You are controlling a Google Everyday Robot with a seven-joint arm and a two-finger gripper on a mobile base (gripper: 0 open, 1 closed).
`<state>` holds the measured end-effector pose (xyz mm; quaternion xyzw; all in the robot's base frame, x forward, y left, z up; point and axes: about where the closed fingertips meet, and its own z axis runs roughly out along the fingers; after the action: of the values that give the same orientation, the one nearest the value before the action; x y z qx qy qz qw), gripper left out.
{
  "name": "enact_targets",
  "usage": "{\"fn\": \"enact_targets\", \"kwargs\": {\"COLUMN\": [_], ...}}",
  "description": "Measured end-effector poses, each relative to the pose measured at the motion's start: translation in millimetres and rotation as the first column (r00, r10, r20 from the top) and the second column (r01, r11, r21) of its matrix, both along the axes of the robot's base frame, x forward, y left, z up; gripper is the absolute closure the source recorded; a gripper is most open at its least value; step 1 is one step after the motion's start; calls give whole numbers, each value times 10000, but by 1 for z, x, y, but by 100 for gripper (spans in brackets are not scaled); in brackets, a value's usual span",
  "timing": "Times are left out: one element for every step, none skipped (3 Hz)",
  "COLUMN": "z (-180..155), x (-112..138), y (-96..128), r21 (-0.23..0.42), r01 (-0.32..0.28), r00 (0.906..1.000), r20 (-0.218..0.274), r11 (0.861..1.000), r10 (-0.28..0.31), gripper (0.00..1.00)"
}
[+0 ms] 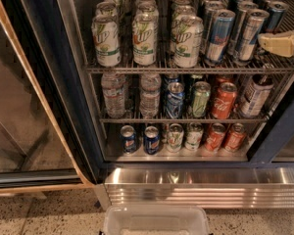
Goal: Pick redbull can from top shelf of fridge
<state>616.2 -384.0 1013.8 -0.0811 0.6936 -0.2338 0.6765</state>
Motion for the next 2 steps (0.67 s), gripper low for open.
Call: {"fn": "enact_targets", "kwargs": {"z": [0,1], "x": [2,-2], "y": [3,12], "r21": [-1,-15], "r01": [-3,-165], "r00": [10000,9999], "r20": [-1,-44], "r11": [10000,9999], "r10": [3,165], "gripper": [0,0]}}
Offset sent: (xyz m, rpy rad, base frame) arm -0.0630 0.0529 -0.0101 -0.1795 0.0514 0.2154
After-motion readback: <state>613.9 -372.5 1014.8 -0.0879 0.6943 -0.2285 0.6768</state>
